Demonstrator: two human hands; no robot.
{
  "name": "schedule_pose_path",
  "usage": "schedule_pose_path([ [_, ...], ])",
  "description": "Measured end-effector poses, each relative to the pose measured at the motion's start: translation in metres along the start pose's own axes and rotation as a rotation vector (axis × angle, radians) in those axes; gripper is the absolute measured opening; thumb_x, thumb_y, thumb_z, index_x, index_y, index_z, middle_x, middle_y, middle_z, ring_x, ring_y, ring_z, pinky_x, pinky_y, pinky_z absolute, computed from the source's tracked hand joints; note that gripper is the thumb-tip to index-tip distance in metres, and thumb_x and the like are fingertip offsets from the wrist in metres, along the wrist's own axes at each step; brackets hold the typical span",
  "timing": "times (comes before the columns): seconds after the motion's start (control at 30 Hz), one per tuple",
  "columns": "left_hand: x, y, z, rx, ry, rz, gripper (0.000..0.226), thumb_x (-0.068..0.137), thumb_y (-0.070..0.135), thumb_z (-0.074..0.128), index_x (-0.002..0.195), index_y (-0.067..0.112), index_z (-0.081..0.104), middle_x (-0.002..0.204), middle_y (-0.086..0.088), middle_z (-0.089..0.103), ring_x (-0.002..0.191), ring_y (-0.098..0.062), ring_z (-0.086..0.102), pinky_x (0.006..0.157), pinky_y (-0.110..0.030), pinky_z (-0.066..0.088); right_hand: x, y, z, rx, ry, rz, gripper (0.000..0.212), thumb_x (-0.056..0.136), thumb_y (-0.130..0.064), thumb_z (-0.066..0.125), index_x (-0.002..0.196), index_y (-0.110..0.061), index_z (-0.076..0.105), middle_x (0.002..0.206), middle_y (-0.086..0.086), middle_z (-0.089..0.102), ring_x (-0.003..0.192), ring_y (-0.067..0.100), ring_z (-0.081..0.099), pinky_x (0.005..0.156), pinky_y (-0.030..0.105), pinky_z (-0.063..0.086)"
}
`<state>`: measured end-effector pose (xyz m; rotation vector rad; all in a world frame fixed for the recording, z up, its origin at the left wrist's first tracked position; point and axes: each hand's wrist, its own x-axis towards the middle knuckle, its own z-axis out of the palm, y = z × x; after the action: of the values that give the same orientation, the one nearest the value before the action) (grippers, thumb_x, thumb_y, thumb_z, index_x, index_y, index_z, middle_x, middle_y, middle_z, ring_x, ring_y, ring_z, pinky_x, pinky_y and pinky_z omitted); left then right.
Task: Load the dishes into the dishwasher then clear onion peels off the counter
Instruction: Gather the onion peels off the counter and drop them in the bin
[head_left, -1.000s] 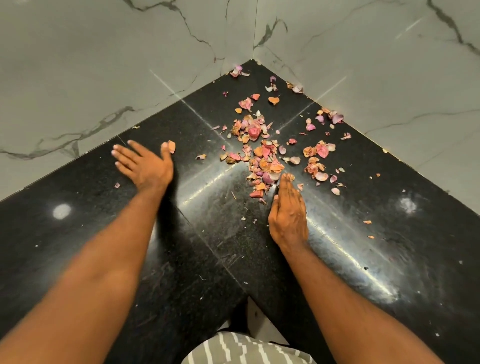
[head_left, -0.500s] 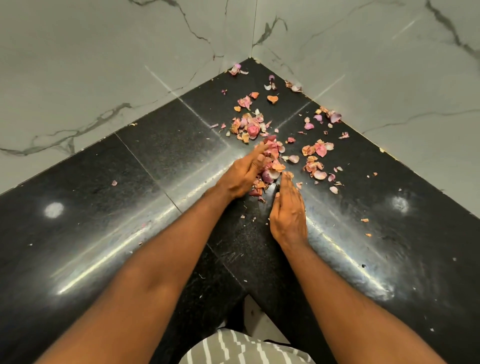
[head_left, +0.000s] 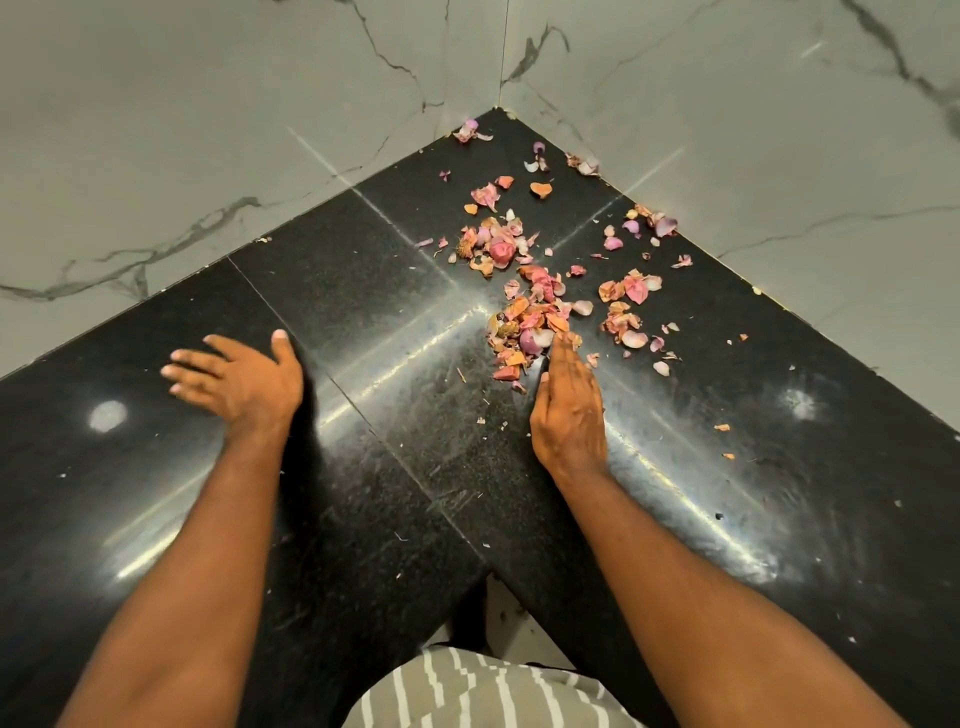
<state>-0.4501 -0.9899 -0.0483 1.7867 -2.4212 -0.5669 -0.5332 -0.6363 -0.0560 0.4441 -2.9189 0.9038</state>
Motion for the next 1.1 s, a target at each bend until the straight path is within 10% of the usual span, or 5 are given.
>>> schedule_pose_path([
  [0.3, -0.111, 0.085, 0.012, -0.704, -0.132, 0.84, 0.035, 0.108, 0.027, 0.05, 0.138, 0.014, 0.063, 0.139, -0.006, 0.064, 0.129, -0.018, 0.061, 0.111, -0.044, 0.049, -0.005, 0.003, -0.001, 0.099, 0.05, 0.007, 0.055, 0.11, -0.019, 0.032, 0.164, -0.013, 0.027, 0.169, 0.008, 0.03, 0.157, 0.02, 0.026, 0.13, 0.041, 0.019],
  [0.57, -0.034, 0.026, 0.012, -0.073, 0.08, -0.004, 0.109, 0.092, 0.071, 0.042, 0.161, -0.005, 0.006, 0.163, -0.041, -0.006, 0.154, -0.053, -0.01, 0.122, -0.066, -0.007, -0.004, 0.002, 0.0, 0.079, 0.042, -0.004, 0.054, 0.11, -0.017, 0.037, 0.163, -0.012, 0.03, 0.168, 0.007, 0.033, 0.156, 0.019, 0.028, 0.129, 0.041, 0.022],
  [0.73, -0.053, 0.043, 0.023, 0.017, -0.059, 0.381, 0.081, 0.104, 0.061, 0.03, 0.159, 0.001, 0.024, 0.165, -0.035, 0.011, 0.156, -0.048, 0.002, 0.126, -0.06, -0.001, -0.004, 0.0, 0.0, 0.049, 0.031, 0.006, 0.053, 0.112, -0.02, 0.036, 0.164, -0.014, 0.028, 0.168, 0.006, 0.032, 0.156, 0.018, 0.028, 0.129, 0.04, 0.021],
  [0.9, -0.109, 0.085, 0.021, -0.699, -0.428, 0.89, 0.04, 0.111, 0.037, 0.042, 0.138, 0.017, 0.063, 0.137, -0.004, 0.066, 0.13, -0.013, 0.059, 0.112, -0.042, 0.048, -0.007, 0.001, -0.001, 0.089, 0.052, 0.005, 0.054, 0.109, -0.02, 0.035, 0.163, -0.013, 0.031, 0.168, 0.007, 0.033, 0.156, 0.019, 0.028, 0.128, 0.042, 0.023],
  [1.1, -0.085, 0.084, 0.036, -0.323, 0.025, 0.46, 0.071, 0.103, 0.056, 0.04, 0.157, 0.009, 0.035, 0.168, -0.024, 0.019, 0.156, -0.034, 0.015, 0.127, -0.048, 0.011, -0.007, 0.002, -0.002, 0.11, 0.073, 0.007, 0.055, 0.108, -0.02, 0.035, 0.163, -0.013, 0.031, 0.167, 0.007, 0.035, 0.155, 0.019, 0.03, 0.128, 0.041, 0.023],
])
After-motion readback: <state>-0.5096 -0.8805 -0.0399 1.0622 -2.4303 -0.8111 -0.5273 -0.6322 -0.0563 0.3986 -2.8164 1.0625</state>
